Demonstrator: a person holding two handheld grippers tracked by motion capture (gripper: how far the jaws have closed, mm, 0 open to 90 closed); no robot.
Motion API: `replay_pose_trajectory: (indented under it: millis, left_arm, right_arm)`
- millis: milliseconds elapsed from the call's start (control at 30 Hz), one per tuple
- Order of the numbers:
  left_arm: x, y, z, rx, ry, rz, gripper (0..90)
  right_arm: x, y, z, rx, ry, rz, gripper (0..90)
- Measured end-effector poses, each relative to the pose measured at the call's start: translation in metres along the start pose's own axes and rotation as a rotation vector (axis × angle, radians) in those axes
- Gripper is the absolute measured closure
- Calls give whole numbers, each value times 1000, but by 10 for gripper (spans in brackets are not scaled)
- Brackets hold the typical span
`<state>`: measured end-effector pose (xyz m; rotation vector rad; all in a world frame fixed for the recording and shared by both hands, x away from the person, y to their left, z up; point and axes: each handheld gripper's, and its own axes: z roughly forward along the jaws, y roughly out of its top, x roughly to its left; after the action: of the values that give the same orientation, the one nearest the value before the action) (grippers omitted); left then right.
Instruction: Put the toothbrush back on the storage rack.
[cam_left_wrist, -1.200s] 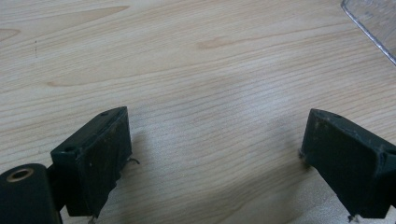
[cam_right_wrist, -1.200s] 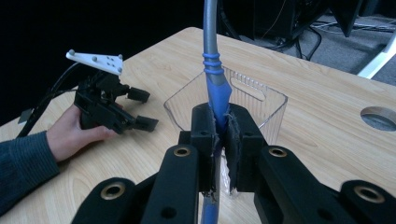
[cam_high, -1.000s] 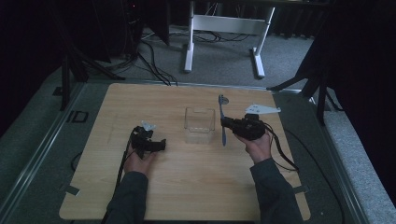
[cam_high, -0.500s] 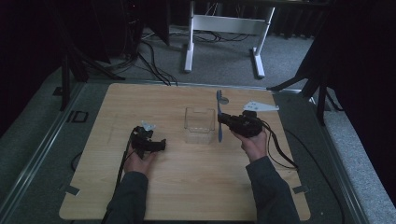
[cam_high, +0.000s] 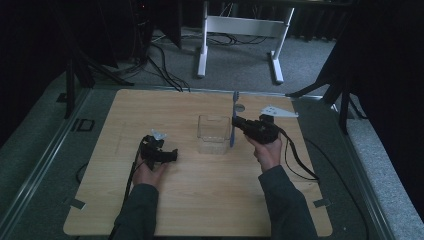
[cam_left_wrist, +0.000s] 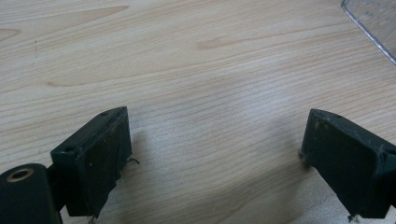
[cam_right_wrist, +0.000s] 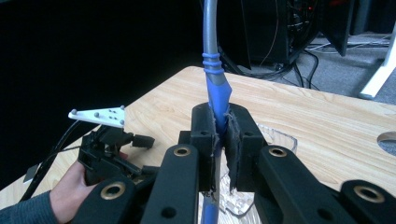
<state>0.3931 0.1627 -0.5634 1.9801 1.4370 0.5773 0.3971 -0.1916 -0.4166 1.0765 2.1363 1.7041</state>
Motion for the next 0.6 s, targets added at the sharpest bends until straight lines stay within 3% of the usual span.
replay_pose_trajectory:
  millis: [600]
  left_arm:
    - [0,0,0,0,0,0,85]
  right_arm:
    - [-3,0,11,-49,5,28,823]
